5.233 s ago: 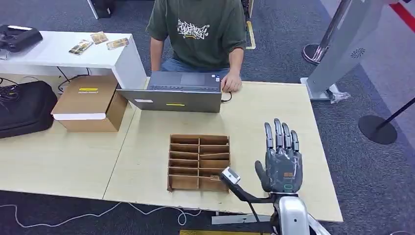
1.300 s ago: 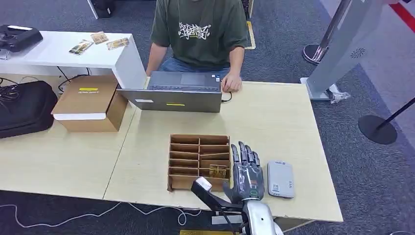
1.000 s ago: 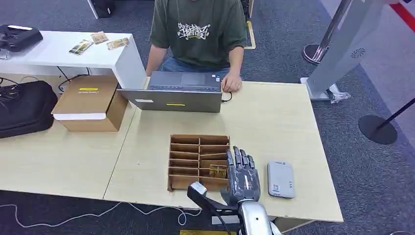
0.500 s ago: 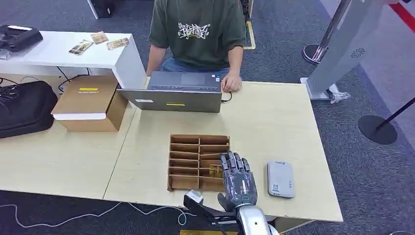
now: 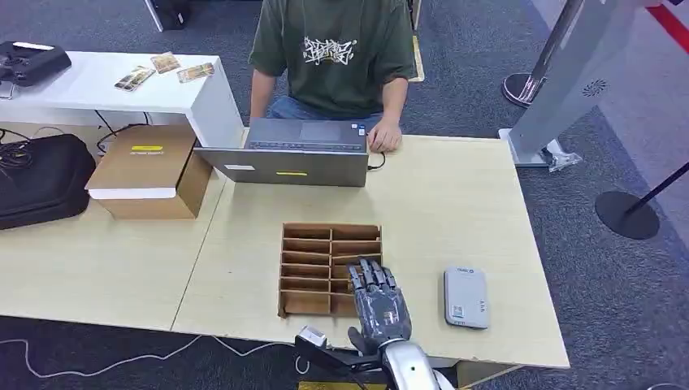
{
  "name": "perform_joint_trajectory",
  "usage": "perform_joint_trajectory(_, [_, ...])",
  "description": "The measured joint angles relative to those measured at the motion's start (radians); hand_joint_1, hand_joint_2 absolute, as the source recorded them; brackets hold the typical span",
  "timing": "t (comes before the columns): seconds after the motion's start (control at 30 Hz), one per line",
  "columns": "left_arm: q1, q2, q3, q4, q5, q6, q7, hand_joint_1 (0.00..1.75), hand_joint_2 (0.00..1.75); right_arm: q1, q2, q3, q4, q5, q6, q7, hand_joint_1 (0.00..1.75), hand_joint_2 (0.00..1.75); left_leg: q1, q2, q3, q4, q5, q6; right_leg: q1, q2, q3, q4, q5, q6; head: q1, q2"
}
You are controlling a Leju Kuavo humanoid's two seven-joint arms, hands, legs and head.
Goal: Pass the card to the sensor for recognition and then transmit it.
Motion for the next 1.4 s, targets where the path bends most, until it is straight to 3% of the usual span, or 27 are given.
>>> perform_joint_trajectory(0.07, [0.000, 0.000, 0.000, 0.000, 0.000, 0.000, 0.000, 0.00, 0.00, -0.006, 0.002, 0.000, 0.014, 0.000, 0.000, 0.000, 1.34, 1.75, 0.000, 0.000, 0.000, 0.000, 0.000, 0.000, 0.000, 0.000, 0.000, 0.000, 0.000, 0.000, 0.000, 0.000])
perform_joint_trajectory(0.1, [-0.001, 0.001, 0.000, 0.000, 0.000, 0.000, 0.001, 0.00, 0.00, -0.009, 0.004, 0.000, 0.019, 0.000, 0.000, -0.002, 0.54, 1.75, 0.000, 0.000, 0.000, 0.000, 0.000, 0.000, 0.000, 0.000, 0.000, 0.000, 0.000, 0.000, 0.000, 0.000])
perform_joint_trajectory(0.13, [-0.001, 0.001, 0.001, 0.000, 0.000, 0.000, 0.001, 0.00, 0.00, -0.011, 0.005, 0.000, 0.024, 0.002, -0.001, -0.002, 0.54, 1.75, 0.000, 0.000, 0.000, 0.000, 0.000, 0.000, 0.000, 0.000, 0.000, 0.000, 0.000, 0.000, 0.000, 0.000])
perform_joint_trajectory(0.17, [-0.001, 0.001, 0.002, 0.000, 0.000, 0.000, 0.001, 0.00, 0.00, -0.012, 0.006, 0.000, 0.025, 0.005, -0.005, -0.003, 0.00, 1.75, 0.000, 0.000, 0.000, 0.000, 0.000, 0.000, 0.000, 0.000, 0.000, 0.000, 0.000, 0.000, 0.000, 0.000])
perform_joint_trajectory(0.87, [-0.001, 0.001, 0.003, 0.000, 0.000, 0.000, 0.000, 0.00, 0.00, -0.025, 0.014, 0.000, 0.041, 0.044, -0.033, -0.034, 0.00, 1.75, 0.000, 0.000, 0.000, 0.000, 0.000, 0.000, 0.000, 0.000, 0.000, 0.000, 0.000, 0.000, 0.000, 0.000])
perform_joint_trajectory(0.9, [-0.001, 0.000, 0.003, 0.000, 0.000, 0.000, 0.000, 0.00, 0.00, -0.025, 0.014, 0.000, 0.040, 0.049, -0.032, -0.034, 0.21, 1.75, 0.000, 0.000, 0.000, 0.000, 0.000, 0.000, 0.000, 0.000, 0.000, 0.000, 0.000, 0.000, 0.000, 0.000])
perform_joint_trajectory(0.97, [-0.001, 0.000, 0.004, 0.000, 0.000, -0.002, 0.000, 0.00, 0.00, -0.024, 0.014, 0.000, 0.035, 0.061, -0.027, -0.032, 1.34, 1.75, 0.000, 0.000, 0.000, 0.000, 0.000, 0.000, 0.000, 0.000, 0.000, 0.000, 0.000, 0.000, 0.000, 0.000])
perform_joint_trajectory(1.0, [-0.001, 0.000, 0.004, 0.000, 0.000, -0.002, -0.001, 0.00, 0.00, -0.024, 0.014, 0.000, 0.029, 0.064, -0.021, -0.026, 1.47, 1.75, 0.000, 0.000, 0.000, 0.000, 0.000, 0.000, 0.000, 0.000, 0.000, 0.000, 0.000, 0.000, 0.000, 0.000])
perform_joint_trajectory(1.1, [-0.001, 0.000, 0.004, 0.000, 0.000, -0.002, -0.002, 0.00, 0.00, -0.018, 0.013, 0.000, 0.000, 0.072, 0.001, -0.014, 1.73, 1.75, 0.000, 0.000, 0.000, 0.000, 0.000, 0.000, 0.000, 0.000, 0.000, 0.000, 0.000, 0.000, 0.000, 0.000])
perform_joint_trajectory(1.4, [-0.001, 0.000, 0.005, 0.000, 0.000, -0.002, -0.003, 0.00, 0.00, 0.007, 0.001, 0.001, -0.074, 0.072, 0.033, 0.006, 1.73, 1.75, 0.000, 0.000, 0.000, 0.000, 0.000, 0.000, 0.000, 0.000, 0.000, 0.000, 0.000, 0.000, 0.000, 0.000])
